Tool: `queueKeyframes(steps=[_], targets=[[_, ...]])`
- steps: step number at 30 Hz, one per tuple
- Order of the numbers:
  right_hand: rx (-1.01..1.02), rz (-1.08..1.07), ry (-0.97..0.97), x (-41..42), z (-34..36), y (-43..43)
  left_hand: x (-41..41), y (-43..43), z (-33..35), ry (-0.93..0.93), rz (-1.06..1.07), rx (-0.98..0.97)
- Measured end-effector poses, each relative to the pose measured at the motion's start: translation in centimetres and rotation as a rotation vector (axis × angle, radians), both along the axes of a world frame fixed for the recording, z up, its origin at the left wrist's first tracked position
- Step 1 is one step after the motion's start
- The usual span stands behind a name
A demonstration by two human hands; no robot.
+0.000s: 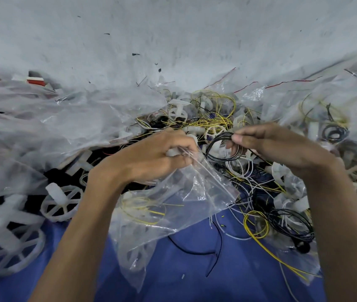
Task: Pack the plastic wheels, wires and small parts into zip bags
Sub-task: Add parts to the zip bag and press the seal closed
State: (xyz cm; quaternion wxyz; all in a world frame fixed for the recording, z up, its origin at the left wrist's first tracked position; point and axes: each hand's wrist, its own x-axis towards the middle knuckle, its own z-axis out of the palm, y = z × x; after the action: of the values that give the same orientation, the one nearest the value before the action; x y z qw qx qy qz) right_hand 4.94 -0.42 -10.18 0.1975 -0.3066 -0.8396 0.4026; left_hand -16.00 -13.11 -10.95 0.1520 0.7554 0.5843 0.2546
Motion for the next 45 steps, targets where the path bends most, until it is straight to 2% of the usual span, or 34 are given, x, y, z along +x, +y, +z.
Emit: queueKeyframes(steps=[6,11,13,15,18,21,25,28,33,38,43,45], targets=[[-0.122,-0.001,0.159,-2.7,-0.4,-1.7,-0.4,-0.2,0.2,-0.074,-0.03,-0.051],[-0.278,0.004,0.37,-3.6,-0.2,-1.9,-0.2,-0.6,0.6,-0.119,-0.003,-0.061],[-0.33,0.038,0.382,-4.0,-0.7,-2.0,-0.1,-0.7,0.9,-0.134,0.002,-0.059],[-0.285,0.118,0.258,-4.5,-1.3,-2.3,0.1,-0.8,1.1,-0.149,0.014,-0.07],[-0.172,0.369,0.02,-5.4,-2.1,-3.6,0.7,-0.8,1.1,-0.12,0.012,-0.092],[-0.201,0.511,-0.026,-5.8,-2.2,-5.1,1.5,-0.9,1.4,-0.108,-0.021,-0.104],[-0.016,0.391,-0.356,-5.9,-1.6,-5.7,1.8,-1.0,1.9,-0.124,-0.047,-0.089],[0.019,0.313,-0.55,-6.5,-1.1,-6.5,1.8,-1.2,2.2,-0.169,-0.047,-0.095],[0.187,0.21,-0.561,-6.9,-2.2,-7.8,1.5,-1.2,2.2,-0.14,-0.032,-0.085],[0.019,0.156,-0.374,-7.7,-1.9,-7.4,1.2,-1.0,2.0,-0.138,-0.014,-0.083],[-0.013,0.139,-0.563,-7.7,-1.1,-6.5,0.7,-1.1,2.1,-0.187,0.006,-0.056],[0.155,0.246,-0.633,-7.6,-2.0,-6.5,0.6,-1.2,2.2,-0.195,0.005,-0.049]])
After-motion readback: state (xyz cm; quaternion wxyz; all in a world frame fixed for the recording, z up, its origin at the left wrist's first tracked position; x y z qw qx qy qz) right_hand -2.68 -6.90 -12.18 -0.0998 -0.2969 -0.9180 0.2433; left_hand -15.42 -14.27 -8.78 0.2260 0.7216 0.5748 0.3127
